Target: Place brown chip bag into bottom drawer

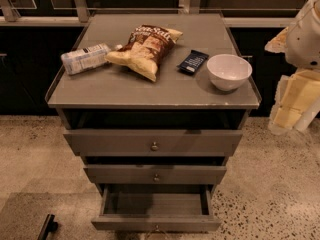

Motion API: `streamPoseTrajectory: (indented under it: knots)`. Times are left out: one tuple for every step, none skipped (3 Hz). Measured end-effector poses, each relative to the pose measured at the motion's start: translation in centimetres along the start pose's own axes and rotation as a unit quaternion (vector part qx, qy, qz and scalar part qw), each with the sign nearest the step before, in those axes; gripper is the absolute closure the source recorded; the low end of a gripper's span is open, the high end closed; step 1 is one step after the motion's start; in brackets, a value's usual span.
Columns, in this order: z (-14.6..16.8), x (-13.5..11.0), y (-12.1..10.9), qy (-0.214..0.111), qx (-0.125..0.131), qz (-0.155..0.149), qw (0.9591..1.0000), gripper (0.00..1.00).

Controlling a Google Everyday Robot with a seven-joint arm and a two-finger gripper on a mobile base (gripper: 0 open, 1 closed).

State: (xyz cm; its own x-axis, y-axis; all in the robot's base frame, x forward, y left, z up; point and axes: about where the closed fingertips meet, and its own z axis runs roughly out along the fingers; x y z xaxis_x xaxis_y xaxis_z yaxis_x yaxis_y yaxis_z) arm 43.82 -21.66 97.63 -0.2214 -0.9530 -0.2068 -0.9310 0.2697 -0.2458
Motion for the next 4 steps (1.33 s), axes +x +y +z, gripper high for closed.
streamPoseTrajectory:
  knots:
    - [0.0,0.0,0.0,0.000,0.000,0.000,1.0000,0.00]
    - [0.7,0.0,-1.4,-0.024,0.000,-0.001,0.9997,0.00]
    - [2.7,-1.7,-4.3,-0.066,-0.019,-0.024,0.9973,0.00]
    - [6.8,-5.7,-9.4,-0.119,-0.057,-0.057,0.9895,0.00]
